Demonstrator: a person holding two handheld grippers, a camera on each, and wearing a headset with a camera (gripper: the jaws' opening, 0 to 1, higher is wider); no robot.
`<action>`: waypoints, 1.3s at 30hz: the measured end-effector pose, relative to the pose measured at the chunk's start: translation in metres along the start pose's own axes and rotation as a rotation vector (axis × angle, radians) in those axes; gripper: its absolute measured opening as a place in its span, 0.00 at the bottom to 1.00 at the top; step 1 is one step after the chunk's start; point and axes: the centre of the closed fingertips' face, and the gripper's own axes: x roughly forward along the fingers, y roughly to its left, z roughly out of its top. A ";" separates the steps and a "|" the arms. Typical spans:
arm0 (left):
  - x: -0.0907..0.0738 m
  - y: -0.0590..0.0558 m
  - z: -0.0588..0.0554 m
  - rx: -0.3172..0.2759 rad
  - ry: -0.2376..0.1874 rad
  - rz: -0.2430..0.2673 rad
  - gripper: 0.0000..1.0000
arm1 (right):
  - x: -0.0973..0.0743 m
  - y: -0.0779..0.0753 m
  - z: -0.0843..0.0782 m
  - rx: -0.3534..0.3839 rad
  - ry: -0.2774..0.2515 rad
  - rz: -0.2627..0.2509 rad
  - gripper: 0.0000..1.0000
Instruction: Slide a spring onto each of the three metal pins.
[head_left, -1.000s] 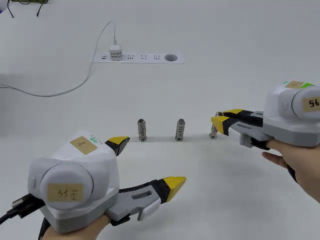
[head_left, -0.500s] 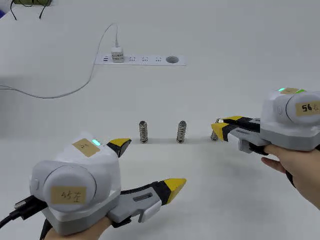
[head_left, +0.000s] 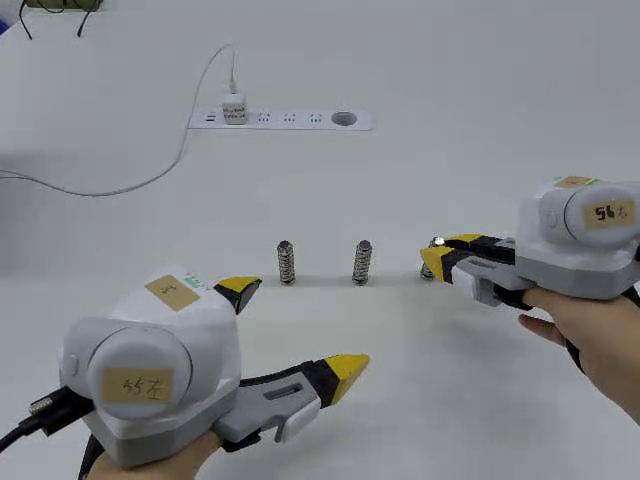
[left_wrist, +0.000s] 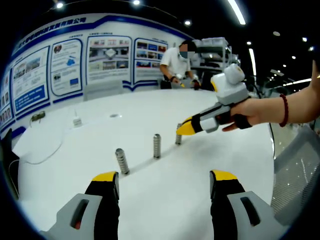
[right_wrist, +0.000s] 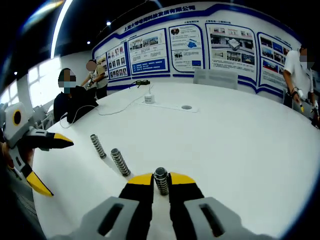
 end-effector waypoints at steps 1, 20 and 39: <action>0.000 0.000 0.000 -0.001 0.000 0.000 0.76 | 0.000 0.000 0.000 0.004 0.003 0.000 0.13; -0.005 0.016 0.005 -0.027 0.022 0.018 0.77 | -0.025 0.010 0.008 0.012 0.011 0.023 0.34; -0.028 0.023 0.013 -0.009 0.046 0.044 0.84 | -0.067 0.038 0.012 -0.002 -0.005 0.059 0.56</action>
